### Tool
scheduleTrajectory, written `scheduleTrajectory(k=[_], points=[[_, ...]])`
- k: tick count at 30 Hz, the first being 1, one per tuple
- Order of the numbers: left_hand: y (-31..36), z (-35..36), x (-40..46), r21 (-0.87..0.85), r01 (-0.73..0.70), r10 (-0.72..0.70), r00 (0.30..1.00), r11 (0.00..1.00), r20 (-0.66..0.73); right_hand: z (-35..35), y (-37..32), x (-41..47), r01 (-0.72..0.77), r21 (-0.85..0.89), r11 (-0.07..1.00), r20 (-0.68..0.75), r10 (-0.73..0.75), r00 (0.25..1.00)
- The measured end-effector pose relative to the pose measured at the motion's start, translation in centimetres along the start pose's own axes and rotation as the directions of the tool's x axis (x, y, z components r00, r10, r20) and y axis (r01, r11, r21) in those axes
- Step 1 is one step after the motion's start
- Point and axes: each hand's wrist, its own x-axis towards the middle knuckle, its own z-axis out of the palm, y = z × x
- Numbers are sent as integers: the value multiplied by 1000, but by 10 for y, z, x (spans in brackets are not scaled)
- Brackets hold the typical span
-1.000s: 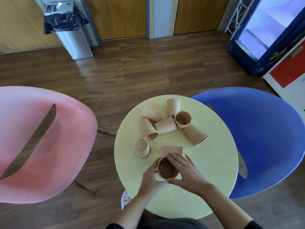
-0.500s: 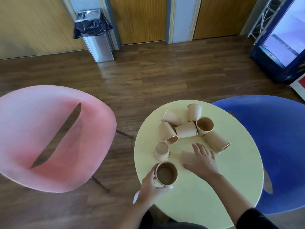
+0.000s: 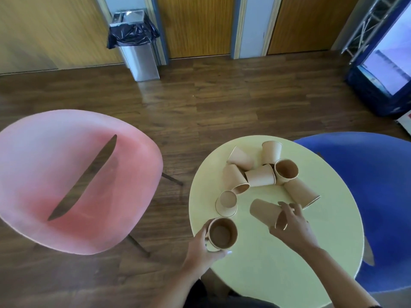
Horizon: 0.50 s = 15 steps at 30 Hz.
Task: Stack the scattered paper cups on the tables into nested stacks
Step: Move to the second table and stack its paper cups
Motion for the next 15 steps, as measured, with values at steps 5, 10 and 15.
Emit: scheduleTrajectory(k=[5, 10, 15], points=[[2, -3, 0, -16, -19, 19, 1000, 1000, 7, -23, -30, -23, 207, 162, 965, -106, -192, 976], [1, -4, 1, -59, 2, -1, 1000, 998, 18, -29, -60, -36, 438, 237, 867, -103, -426, 899], [1, -5, 1, -52, 0, 1, 999, 999, 37, -27, -76, -38, 575, 206, 792, -121, -562, 818]])
